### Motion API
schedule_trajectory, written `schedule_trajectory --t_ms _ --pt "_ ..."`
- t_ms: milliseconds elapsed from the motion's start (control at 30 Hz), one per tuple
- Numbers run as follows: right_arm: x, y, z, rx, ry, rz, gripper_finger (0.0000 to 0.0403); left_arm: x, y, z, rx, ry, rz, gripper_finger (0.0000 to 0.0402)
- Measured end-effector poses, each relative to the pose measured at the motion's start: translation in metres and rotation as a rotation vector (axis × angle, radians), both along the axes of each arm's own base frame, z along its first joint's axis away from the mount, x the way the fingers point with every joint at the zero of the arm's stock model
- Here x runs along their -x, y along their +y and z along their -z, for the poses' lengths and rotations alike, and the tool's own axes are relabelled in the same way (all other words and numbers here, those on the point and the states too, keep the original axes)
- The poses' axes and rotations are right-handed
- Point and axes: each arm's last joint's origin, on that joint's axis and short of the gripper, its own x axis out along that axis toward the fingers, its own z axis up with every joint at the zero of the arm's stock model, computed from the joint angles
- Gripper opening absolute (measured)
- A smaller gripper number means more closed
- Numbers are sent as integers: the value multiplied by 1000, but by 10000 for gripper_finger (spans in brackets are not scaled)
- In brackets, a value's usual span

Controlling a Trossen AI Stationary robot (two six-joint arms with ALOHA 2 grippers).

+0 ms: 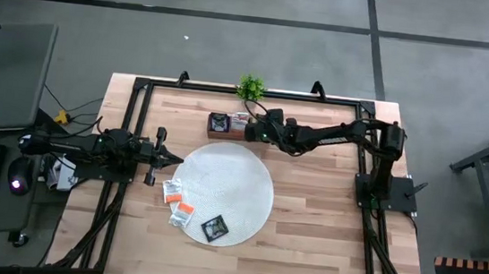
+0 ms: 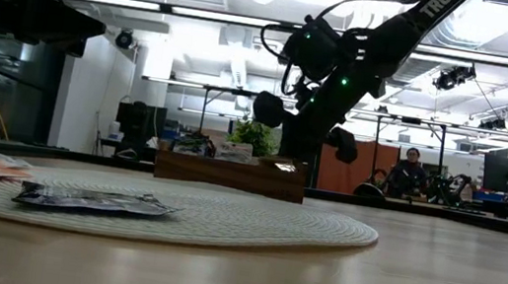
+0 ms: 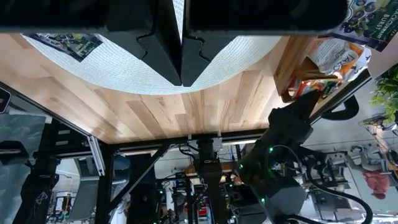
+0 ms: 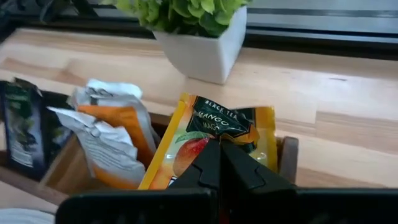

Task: Pick & Place Tea
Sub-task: Put the yellow tea bag into the right section of the wooden organizer

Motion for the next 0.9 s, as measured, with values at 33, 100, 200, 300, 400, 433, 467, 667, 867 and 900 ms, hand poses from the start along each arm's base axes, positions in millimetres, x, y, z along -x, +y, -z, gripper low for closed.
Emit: schedule_trajectory --t_ms 33,100,200,300,400,433,467,667,867,900 --pt "0 0 0 -2 7 0 0 0 0 0 0 0 0 1" --pt "1 0 1 -5 17 -1 0 0 0 0 0 0 0 1" --pt "1 0 1 -5 15 0 0 0 0 0 0 0 0 1" --pt "1 0 2 -6 18 -6 3 0 0 0 0 0 0 1" --pt "1 0 2 -4 22 -16 12 0 0 0 0 0 0 1" --pt "1 0 1 -4 23 -16 17 0 0 0 0 0 0 1" --pt "1 0 1 -4 23 -16 23 0 0 0 0 0 0 1" --pt "1 1 2 -3 23 -16 66 0 0 0 0 0 0 1" --pt "1 0 1 2 24 -11 101 0 0 0 0 0 0 1" --pt "1 0 1 2 24 -11 104 0 0 0 0 0 0 1"
